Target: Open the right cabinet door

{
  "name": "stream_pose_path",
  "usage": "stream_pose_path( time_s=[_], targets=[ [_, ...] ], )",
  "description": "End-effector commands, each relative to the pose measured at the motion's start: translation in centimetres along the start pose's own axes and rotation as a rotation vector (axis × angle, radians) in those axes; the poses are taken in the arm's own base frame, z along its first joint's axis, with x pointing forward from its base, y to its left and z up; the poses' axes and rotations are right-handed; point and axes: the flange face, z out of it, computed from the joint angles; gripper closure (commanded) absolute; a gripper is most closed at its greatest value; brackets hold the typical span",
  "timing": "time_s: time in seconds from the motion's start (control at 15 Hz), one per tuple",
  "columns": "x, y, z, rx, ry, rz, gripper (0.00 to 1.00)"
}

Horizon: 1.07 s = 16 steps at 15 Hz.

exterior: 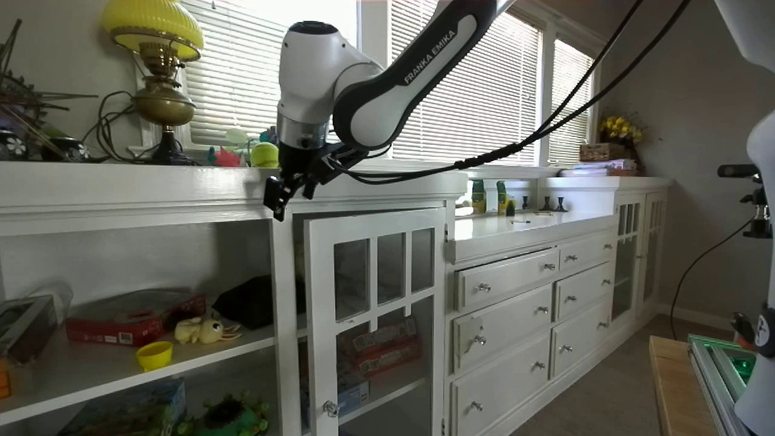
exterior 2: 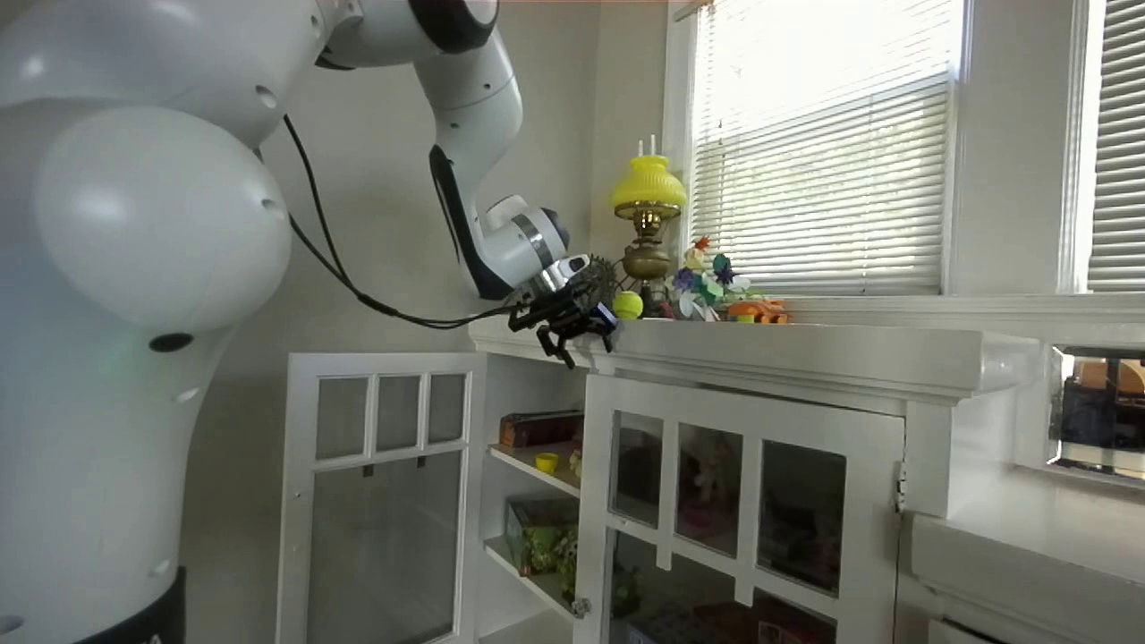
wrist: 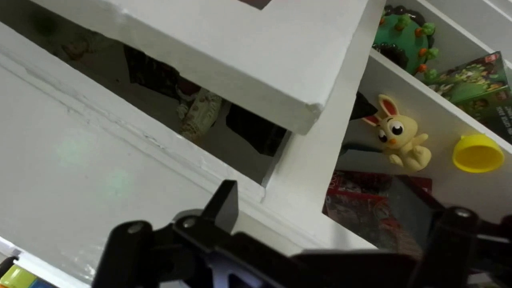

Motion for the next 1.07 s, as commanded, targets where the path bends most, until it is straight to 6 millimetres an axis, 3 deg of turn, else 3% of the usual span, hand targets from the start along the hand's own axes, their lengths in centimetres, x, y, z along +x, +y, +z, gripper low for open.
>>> stream_pose_path(
  time_s=[0.0, 0.53, 1.0],
  targets=[
    [0.3, 0.8, -0.3, 0.098, 0.050, 0.041, 0.00],
    [-0.3, 0.2, 1.0, 0.251, 0.003, 0.177, 0.00],
    [-0.8, 0.8, 2.0, 0.269, -0.044, 0.225, 0.00]
  ],
)
